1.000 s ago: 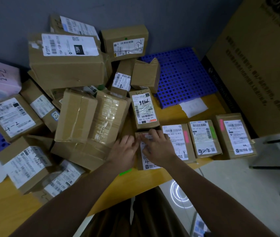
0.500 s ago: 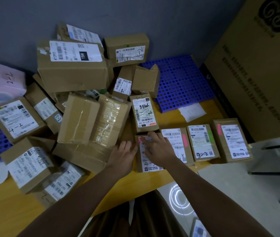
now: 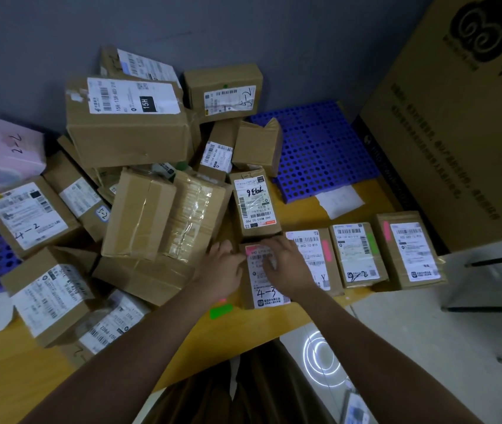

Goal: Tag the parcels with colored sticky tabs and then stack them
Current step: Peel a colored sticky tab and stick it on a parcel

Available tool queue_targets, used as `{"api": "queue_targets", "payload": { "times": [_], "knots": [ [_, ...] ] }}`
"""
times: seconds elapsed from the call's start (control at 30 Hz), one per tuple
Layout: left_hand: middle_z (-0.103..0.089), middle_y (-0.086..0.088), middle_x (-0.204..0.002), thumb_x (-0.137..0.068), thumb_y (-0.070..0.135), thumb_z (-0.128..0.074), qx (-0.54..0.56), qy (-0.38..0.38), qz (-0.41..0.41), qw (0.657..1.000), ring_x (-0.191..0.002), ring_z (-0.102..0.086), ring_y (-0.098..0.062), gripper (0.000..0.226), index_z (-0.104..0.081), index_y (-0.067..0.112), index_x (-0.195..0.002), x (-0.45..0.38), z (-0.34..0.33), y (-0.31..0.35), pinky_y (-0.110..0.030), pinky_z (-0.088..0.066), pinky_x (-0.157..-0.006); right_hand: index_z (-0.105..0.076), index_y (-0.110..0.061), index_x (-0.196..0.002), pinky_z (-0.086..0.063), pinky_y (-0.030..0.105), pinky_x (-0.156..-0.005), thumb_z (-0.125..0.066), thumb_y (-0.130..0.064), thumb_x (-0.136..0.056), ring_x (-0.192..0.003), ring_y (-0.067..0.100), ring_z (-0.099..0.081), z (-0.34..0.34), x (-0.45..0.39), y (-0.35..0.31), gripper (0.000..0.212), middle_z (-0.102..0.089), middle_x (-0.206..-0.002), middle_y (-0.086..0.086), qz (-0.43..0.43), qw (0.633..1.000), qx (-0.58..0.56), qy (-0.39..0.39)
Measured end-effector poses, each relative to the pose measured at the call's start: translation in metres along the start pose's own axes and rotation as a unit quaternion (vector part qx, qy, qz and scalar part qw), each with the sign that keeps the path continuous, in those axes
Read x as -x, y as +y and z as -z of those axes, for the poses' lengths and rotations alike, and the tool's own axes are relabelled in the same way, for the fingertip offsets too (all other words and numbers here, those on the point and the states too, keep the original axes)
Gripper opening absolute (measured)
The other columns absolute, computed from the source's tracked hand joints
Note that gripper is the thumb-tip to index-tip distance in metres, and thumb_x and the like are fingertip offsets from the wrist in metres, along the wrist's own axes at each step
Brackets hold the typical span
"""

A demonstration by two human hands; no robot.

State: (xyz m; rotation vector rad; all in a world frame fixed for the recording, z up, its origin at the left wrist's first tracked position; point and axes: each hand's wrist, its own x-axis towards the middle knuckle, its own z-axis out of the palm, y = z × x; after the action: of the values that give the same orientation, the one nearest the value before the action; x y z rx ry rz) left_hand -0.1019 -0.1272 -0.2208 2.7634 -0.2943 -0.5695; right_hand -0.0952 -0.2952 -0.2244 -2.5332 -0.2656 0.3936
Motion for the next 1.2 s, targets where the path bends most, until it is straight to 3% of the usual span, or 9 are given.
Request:
{"api": "queue_targets", "payload": {
  "times": [0.07,0.13,0.27,0.4,0.57,0.8,1.0,1.1,1.2],
  "knots": [
    [-0.043,-0.008,-0.119,-0.097,0.024,-0.042,0.026,-0.006,0.007,1.000,-0.116,-0.038,-0.026,0.040,-0.051,0.027,-0.135,-0.004,0.001,-0.001,-0.032,-0.035,-0.096,-0.060,-0.009,-0.120,-0.046,0.045,-0.088,-0.064,-0.032,-0.083,-0.106,0.034,-0.051,-0.013,0.014,-0.001,0.045,-0.055,-0.116,0.014,0.004,0.998,0.053,0.020],
    [-0.045,-0.009,-0.120,-0.097,0.023,-0.041,0.059,-0.013,0.019,0.998,-0.117,-0.040,-0.026,0.040,-0.051,0.029,-0.136,-0.006,0.001,-0.004,-0.031,-0.036,-0.097,-0.054,-0.011,-0.128,-0.041,0.042,-0.093,-0.065,-0.048,-0.081,-0.115,0.031,-0.045,-0.022,0.021,-0.002,0.060,-0.049,-0.123,0.012,-0.012,0.995,0.095,-0.017],
    [-0.056,-0.009,-0.120,-0.095,0.019,-0.044,0.192,-0.029,0.069,0.979,-0.117,-0.048,-0.025,0.031,-0.061,0.026,-0.120,-0.011,-0.004,-0.006,-0.037,-0.042,-0.095,-0.043,-0.017,-0.136,-0.035,0.038,-0.100,-0.063,-0.056,-0.081,-0.125,0.025,-0.036,-0.028,0.026,0.001,0.071,-0.040,-0.136,0.007,-0.032,0.992,0.117,-0.022],
    [-0.058,-0.007,-0.113,-0.094,0.006,-0.044,0.275,0.001,0.101,0.956,-0.105,-0.054,-0.020,0.025,-0.060,0.014,-0.111,-0.010,0.000,-0.003,-0.028,-0.043,-0.085,-0.038,-0.019,-0.139,-0.033,0.035,-0.102,-0.059,-0.059,-0.083,-0.127,0.023,-0.034,-0.022,0.030,0.003,0.072,-0.037,-0.138,0.005,-0.047,0.991,0.124,-0.023],
    [-0.054,-0.008,-0.118,-0.093,0.011,-0.047,0.293,-0.005,0.111,0.949,-0.107,-0.054,-0.019,0.025,-0.057,0.014,-0.115,-0.014,-0.001,-0.001,-0.026,-0.041,-0.093,-0.035,-0.020,-0.142,-0.034,0.034,-0.102,-0.058,-0.057,-0.085,-0.130,0.022,-0.033,-0.008,0.031,0.015,0.072,-0.035,-0.140,0.004,-0.071,0.986,0.148,-0.026],
    [-0.053,-0.009,-0.124,-0.093,0.014,-0.046,0.282,-0.017,0.108,0.953,-0.109,-0.056,-0.022,0.032,-0.053,0.014,-0.124,-0.018,-0.003,0.002,-0.035,-0.045,-0.097,-0.033,-0.016,-0.142,-0.034,0.036,-0.103,-0.052,-0.037,-0.094,-0.129,0.024,-0.035,0.008,0.029,0.018,0.056,-0.035,-0.141,0.006,-0.076,0.978,0.186,-0.050],
    [-0.051,-0.012,-0.130,-0.092,0.014,-0.047,0.270,-0.020,0.131,0.954,-0.115,-0.054,-0.024,0.039,-0.048,0.012,-0.131,-0.010,-0.013,-0.002,-0.037,-0.044,-0.099,-0.052,-0.009,-0.131,-0.047,0.045,-0.089,-0.060,-0.023,-0.089,-0.115,0.034,-0.049,0.001,0.004,-0.002,0.044,-0.051,-0.125,0.015,-0.043,0.994,0.077,0.069],
    [-0.050,-0.014,-0.131,-0.091,0.013,-0.046,0.264,-0.019,0.129,0.956,-0.114,-0.054,-0.026,0.041,-0.048,0.011,-0.132,-0.005,-0.013,-0.006,-0.038,-0.043,-0.098,-0.042,-0.008,-0.139,-0.041,0.052,-0.097,-0.066,-0.042,-0.085,-0.122,0.037,-0.041,0.001,-0.030,-0.013,0.069,-0.044,-0.135,0.018,-0.085,0.990,0.046,0.102],
    [-0.052,-0.014,-0.126,-0.091,0.012,-0.047,0.291,0.012,0.119,0.949,-0.109,-0.056,-0.028,0.039,-0.049,0.011,-0.130,-0.002,-0.007,-0.009,-0.042,-0.046,-0.095,-0.008,-0.013,-0.151,-0.024,0.051,-0.109,-0.066,-0.062,-0.076,-0.138,0.036,-0.022,0.000,-0.065,-0.021,0.107,-0.020,-0.153,0.017,-0.163,0.984,0.062,0.031]
  ]
}}
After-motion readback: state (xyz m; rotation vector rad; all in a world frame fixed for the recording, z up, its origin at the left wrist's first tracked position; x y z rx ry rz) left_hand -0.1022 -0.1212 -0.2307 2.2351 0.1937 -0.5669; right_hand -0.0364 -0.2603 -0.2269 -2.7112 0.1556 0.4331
